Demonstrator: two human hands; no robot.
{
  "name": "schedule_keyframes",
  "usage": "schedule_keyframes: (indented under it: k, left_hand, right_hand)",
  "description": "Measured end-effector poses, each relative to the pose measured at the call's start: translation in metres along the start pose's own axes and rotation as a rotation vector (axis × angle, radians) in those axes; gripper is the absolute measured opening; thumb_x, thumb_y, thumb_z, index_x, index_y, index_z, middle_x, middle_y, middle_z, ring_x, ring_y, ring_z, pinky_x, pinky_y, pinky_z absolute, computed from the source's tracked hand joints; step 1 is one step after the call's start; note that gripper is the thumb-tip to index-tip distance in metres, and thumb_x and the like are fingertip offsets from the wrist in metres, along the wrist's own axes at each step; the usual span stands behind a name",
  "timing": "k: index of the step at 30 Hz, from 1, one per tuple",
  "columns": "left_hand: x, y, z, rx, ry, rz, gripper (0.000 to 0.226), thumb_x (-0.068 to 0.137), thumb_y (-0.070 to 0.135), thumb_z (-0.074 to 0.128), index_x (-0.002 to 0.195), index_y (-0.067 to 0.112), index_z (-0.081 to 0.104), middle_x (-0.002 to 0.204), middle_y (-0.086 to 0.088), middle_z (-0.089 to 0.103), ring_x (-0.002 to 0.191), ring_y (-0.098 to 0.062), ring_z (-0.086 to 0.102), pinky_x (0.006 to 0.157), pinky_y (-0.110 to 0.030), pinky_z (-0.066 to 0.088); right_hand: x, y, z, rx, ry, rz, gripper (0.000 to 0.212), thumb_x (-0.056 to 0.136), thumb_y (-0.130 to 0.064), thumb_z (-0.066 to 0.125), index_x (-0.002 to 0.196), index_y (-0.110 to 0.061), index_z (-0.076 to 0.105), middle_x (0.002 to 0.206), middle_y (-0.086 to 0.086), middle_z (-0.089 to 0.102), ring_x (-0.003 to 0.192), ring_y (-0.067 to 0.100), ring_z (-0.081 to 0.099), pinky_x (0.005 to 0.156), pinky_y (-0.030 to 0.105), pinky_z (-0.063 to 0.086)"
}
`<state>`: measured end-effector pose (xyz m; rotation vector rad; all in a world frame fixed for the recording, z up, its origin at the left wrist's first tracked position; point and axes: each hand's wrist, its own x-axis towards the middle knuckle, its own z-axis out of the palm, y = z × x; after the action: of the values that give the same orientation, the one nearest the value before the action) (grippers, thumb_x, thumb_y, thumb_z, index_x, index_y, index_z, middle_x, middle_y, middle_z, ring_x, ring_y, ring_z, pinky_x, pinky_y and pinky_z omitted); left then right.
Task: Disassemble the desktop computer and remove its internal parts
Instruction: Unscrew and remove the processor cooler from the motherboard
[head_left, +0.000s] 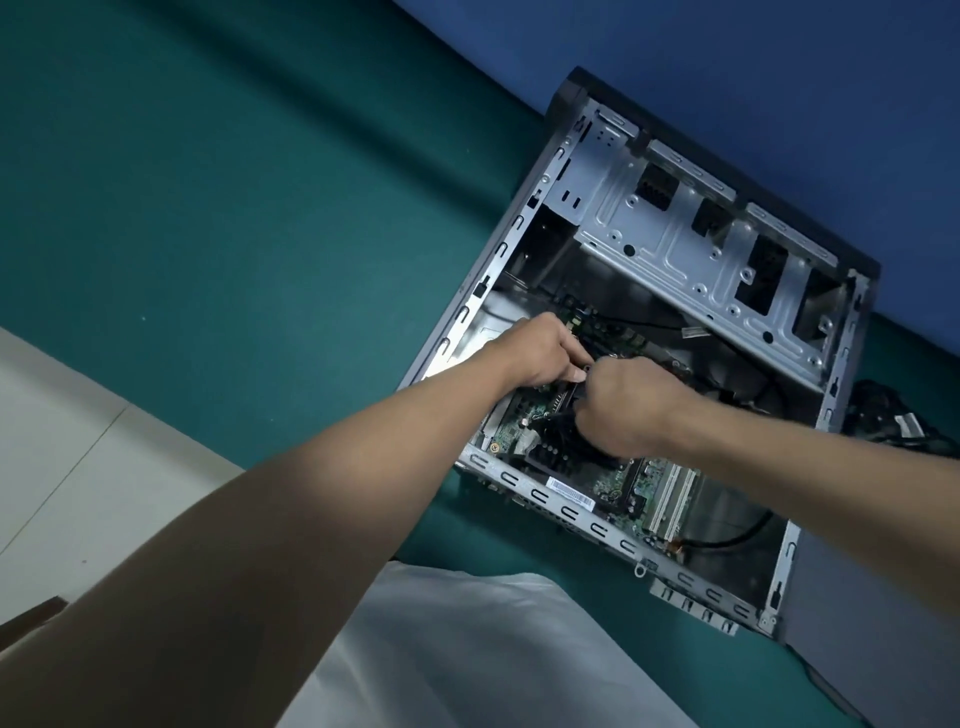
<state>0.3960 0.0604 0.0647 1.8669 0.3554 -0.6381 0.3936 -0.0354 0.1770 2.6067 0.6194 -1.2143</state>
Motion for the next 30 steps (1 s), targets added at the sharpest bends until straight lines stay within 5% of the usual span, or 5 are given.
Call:
schedule_keyframes:
  k: [7, 11, 17, 25, 30]
  left_hand:
    - [-0.006, 0.003, 0.0, 0.042, 0.009, -0.005, 0.037, 0.086, 0.006, 0.062, 0.071, 0.037, 0.075, 0.104, -0.007, 0.072, 0.106, -0.033, 0.062, 0.09, -0.034, 0.051]
    - [-0.009, 0.005, -0.002, 0.055, 0.029, -0.021, 0.028, 0.088, 0.014, 0.066, 0.107, 0.032, 0.075, 0.122, -0.002, 0.067, 0.111, -0.025, 0.06, 0.098, -0.042, 0.048]
    - [-0.009, 0.006, -0.002, 0.062, 0.031, -0.017, 0.031, 0.09, 0.011, 0.062, 0.11, 0.032, 0.073, 0.126, 0.001, 0.066, 0.114, -0.022, 0.058, 0.1, -0.041, 0.047]
    - [-0.004, 0.005, 0.002, 0.007, 0.015, -0.054, 0.024, 0.085, 0.026, 0.074, 0.108, 0.03, 0.074, 0.121, 0.005, 0.068, 0.111, -0.021, 0.06, 0.101, -0.039, 0.044]
    - [-0.006, 0.007, 0.002, 0.006, 0.018, -0.066, 0.025, 0.085, 0.025, 0.074, 0.109, 0.029, 0.074, 0.124, 0.003, 0.067, 0.115, -0.021, 0.058, 0.103, -0.04, 0.043]
  right_hand:
    - [-0.004, -0.002, -0.009, -0.473, 0.078, -0.233, 0.02, 0.09, -0.014, 0.046, 0.07, -0.012, 0.044, 0.061, 0.001, 0.039, 0.053, 0.02, 0.038, 0.054, 0.031, 0.039]
    - [-0.005, 0.001, -0.006, -0.641, 0.069, -0.397, 0.02, 0.091, -0.014, 0.04, 0.071, -0.017, 0.038, 0.06, 0.001, 0.034, 0.06, 0.026, 0.043, 0.056, 0.033, 0.042]
    - [-0.011, -0.003, 0.006, -1.119, 0.163, -0.716, 0.028, 0.095, -0.013, 0.03, 0.085, -0.009, 0.055, 0.082, 0.011, 0.058, 0.07, 0.024, 0.05, 0.056, 0.036, 0.036]
    - [-0.01, 0.002, 0.014, 0.342, 0.236, 0.22, 0.031, 0.092, -0.029, 0.055, 0.078, -0.004, 0.065, 0.065, 0.009, 0.062, 0.063, 0.023, 0.057, 0.05, 0.024, 0.038]
    - [0.0, 0.002, 0.003, 1.017, -0.212, 0.604, 0.023, 0.101, -0.015, 0.039, 0.091, -0.004, 0.056, 0.057, 0.01, 0.053, 0.032, 0.007, 0.019, 0.035, 0.013, 0.017]
